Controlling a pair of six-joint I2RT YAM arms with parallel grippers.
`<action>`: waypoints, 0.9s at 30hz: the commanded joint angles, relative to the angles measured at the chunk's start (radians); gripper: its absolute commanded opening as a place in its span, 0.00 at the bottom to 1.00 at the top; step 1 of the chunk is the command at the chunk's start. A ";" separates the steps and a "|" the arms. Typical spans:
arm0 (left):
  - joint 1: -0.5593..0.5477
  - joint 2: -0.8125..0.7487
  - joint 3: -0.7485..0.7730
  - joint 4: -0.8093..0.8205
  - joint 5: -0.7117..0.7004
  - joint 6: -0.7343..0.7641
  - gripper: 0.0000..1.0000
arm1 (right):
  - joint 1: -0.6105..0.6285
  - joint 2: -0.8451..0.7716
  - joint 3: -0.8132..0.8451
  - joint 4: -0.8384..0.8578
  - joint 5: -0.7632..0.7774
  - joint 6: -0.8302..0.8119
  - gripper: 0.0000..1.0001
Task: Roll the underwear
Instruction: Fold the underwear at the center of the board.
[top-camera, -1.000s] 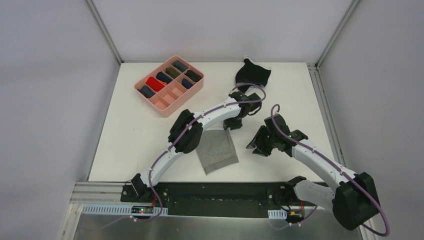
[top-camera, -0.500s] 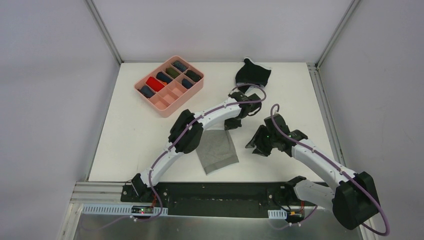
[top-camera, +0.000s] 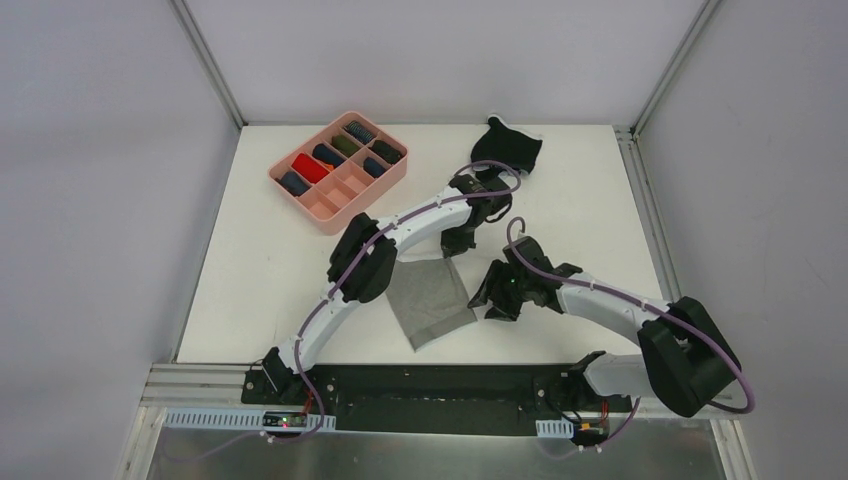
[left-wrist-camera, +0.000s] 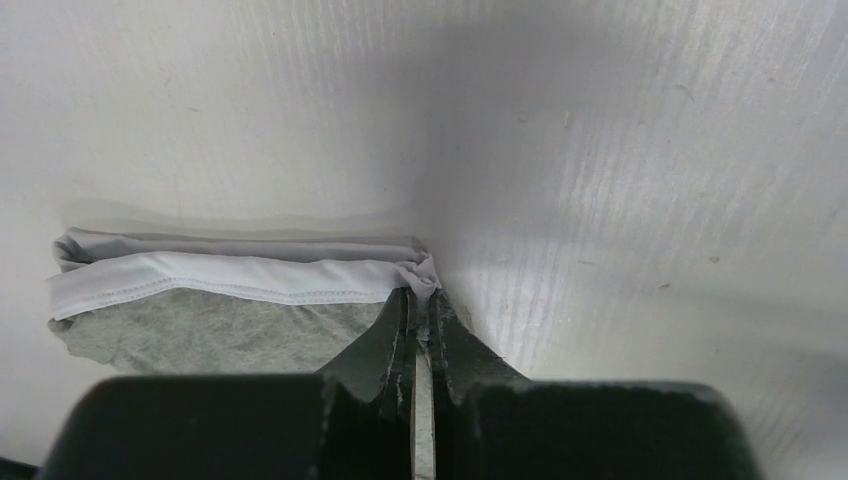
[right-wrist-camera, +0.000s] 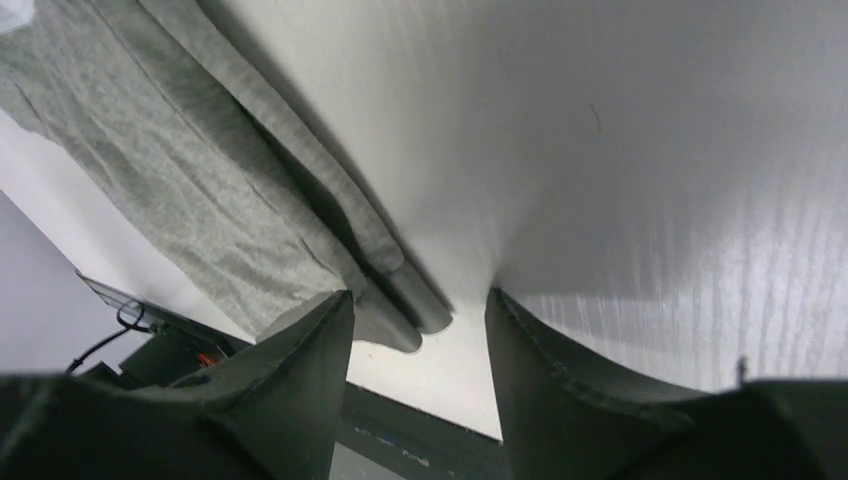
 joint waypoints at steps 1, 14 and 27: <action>0.004 -0.081 -0.011 -0.004 0.035 0.023 0.00 | 0.005 0.050 -0.013 0.070 -0.002 0.005 0.52; 0.019 -0.086 -0.016 0.010 0.051 0.027 0.00 | 0.008 0.114 -0.026 0.136 -0.051 0.018 0.24; 0.025 -0.085 -0.020 0.020 0.072 0.027 0.00 | 0.009 0.021 -0.069 0.115 -0.048 0.049 0.39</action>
